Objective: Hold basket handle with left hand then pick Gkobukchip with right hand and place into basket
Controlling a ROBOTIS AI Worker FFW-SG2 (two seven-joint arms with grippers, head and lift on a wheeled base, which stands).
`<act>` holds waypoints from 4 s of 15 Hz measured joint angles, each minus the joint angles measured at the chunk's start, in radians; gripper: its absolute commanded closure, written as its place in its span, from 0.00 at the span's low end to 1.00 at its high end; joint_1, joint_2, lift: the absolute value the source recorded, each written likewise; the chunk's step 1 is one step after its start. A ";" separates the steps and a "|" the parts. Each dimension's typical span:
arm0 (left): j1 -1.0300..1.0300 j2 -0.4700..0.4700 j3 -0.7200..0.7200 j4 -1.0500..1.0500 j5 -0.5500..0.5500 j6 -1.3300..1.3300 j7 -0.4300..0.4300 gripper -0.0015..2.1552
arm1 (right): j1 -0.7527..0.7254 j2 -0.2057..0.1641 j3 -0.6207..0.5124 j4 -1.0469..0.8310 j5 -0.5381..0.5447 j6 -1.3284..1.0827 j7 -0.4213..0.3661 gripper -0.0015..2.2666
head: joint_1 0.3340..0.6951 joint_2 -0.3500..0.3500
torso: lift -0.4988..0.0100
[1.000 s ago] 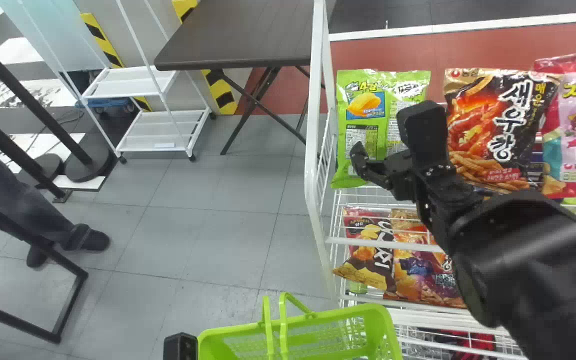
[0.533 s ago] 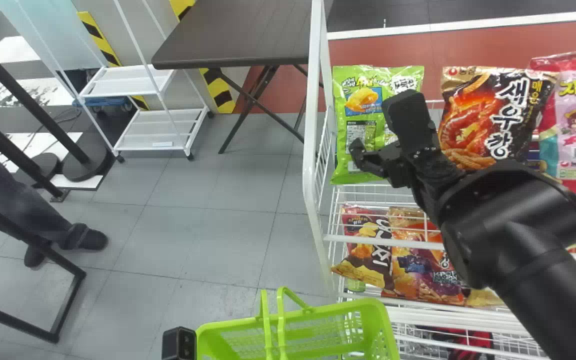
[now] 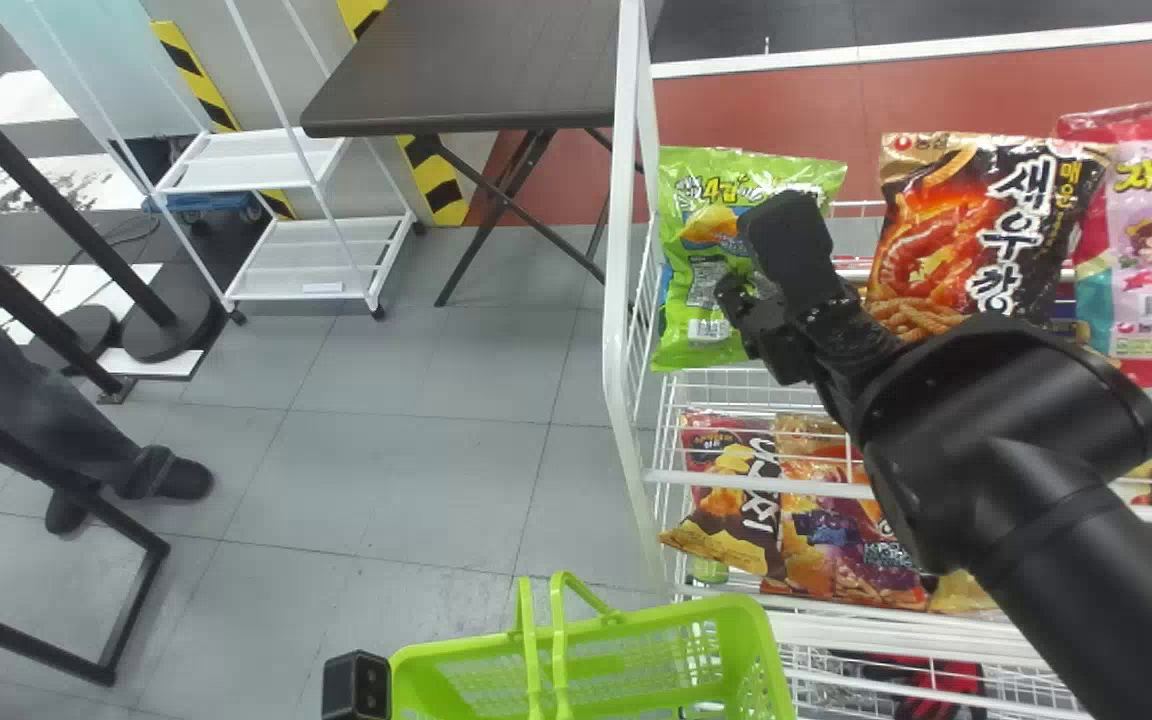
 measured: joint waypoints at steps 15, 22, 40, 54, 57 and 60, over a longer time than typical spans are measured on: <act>-0.015 -0.001 -0.007 0.019 0.000 0.006 0.013 1.00 | 0.398 0.000 -0.082 -0.764 0.259 0.502 0.001 0.99 | 1.00 0.77 | 0.98; -0.019 -0.001 -0.015 0.021 0.000 0.009 0.015 1.00 | 0.574 -0.066 -0.156 -1.146 0.132 1.060 0.045 0.99 | 1.00 0.66 | 0.98; -0.025 0.001 -0.030 0.018 0.021 0.028 0.015 1.00 | 0.672 -0.096 0.046 -0.953 -0.074 1.081 0.105 0.00 | 1.00 1.00 | 0.98; -0.026 0.000 -0.030 0.029 0.019 0.023 0.015 1.00 | 0.896 -0.190 -0.208 -0.887 0.071 -0.090 0.134 0.03 | 1.00 0.80 | 0.98; -0.014 -0.009 -0.021 0.038 0.019 0.018 0.008 1.00 | 0.931 -0.179 -0.322 -0.770 0.071 -0.375 0.134 0.03 | 1.00 0.68 | 0.98; -0.009 -0.016 -0.015 0.039 0.020 0.015 0.006 1.00 | 0.972 -0.168 -0.429 -0.649 0.025 -0.594 0.142 0.03 | 1.00 0.51 | 0.98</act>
